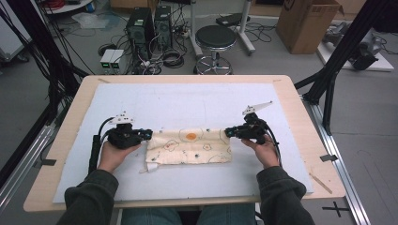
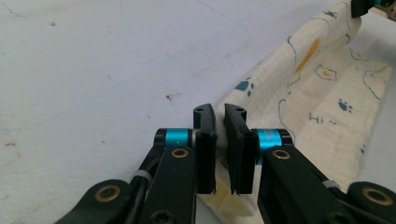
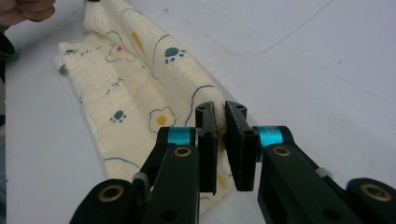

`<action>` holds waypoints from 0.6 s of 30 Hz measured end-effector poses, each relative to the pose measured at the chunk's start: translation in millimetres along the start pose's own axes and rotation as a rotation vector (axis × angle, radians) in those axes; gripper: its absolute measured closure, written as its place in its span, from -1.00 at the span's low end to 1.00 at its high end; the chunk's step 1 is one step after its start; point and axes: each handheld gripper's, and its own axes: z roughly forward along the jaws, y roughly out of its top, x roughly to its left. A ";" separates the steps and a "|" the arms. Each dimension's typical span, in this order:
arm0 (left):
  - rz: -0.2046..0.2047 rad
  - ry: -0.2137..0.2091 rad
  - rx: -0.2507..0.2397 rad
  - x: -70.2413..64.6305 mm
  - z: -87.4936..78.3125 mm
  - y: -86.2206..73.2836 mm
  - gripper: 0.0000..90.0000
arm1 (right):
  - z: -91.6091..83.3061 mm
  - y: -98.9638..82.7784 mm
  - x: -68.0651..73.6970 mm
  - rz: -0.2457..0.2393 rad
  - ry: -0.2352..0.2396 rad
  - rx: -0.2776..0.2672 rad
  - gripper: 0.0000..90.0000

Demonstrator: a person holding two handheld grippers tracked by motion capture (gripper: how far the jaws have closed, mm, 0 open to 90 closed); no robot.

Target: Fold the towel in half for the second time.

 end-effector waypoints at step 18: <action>0.074 -0.045 0.017 -20.2 -10.8 -12.7 0.78 | -4.7 -20.2 17.3 -0.032 0.031 0.003 0.85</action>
